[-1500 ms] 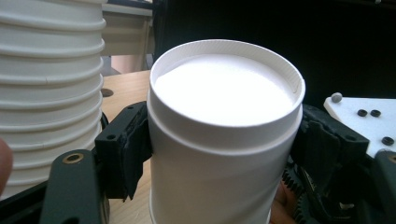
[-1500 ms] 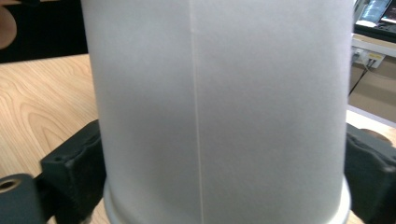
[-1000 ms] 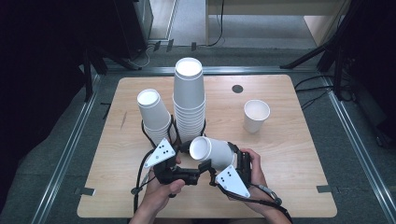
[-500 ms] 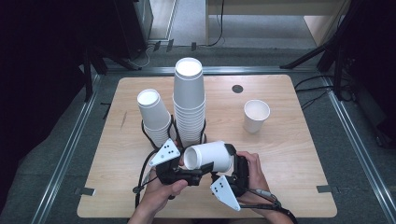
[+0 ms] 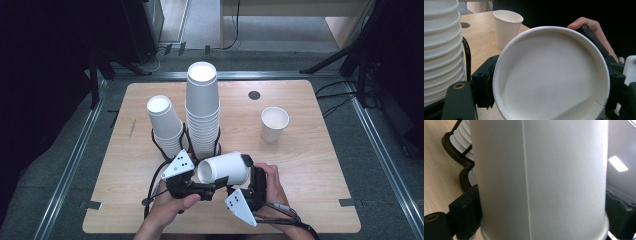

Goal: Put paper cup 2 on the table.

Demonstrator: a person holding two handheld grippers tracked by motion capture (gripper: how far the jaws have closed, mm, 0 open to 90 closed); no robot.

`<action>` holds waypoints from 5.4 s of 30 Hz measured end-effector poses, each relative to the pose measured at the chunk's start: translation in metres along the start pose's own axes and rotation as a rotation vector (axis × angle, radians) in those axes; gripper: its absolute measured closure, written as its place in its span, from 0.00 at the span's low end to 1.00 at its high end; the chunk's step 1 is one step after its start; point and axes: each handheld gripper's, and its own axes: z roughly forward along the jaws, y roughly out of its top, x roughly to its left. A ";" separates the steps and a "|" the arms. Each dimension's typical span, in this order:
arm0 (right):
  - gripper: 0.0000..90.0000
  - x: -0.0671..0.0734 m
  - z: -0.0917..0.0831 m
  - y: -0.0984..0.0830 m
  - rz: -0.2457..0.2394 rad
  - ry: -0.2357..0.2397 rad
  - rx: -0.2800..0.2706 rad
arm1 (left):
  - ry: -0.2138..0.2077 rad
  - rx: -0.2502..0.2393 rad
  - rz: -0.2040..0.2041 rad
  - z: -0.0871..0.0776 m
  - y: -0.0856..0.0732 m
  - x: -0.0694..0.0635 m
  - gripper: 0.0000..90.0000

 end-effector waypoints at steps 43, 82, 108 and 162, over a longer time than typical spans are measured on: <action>0.00 -0.071 -0.029 0.018 1.464 0.263 0.054 | 0.113 -0.436 0.010 -0.018 -0.007 -0.001 0.27; 0.00 -0.072 0.000 0.019 2.427 0.303 0.200 | 0.123 -0.451 0.073 0.011 -0.020 -0.017 0.26; 0.15 -0.081 0.001 0.013 2.218 0.157 0.026 | 0.121 -0.337 -0.001 0.008 -0.018 -0.006 0.03; 0.14 -0.030 0.051 -0.059 0.723 -0.020 0.185 | 0.551 -0.219 -0.290 -0.153 -0.106 0.113 0.01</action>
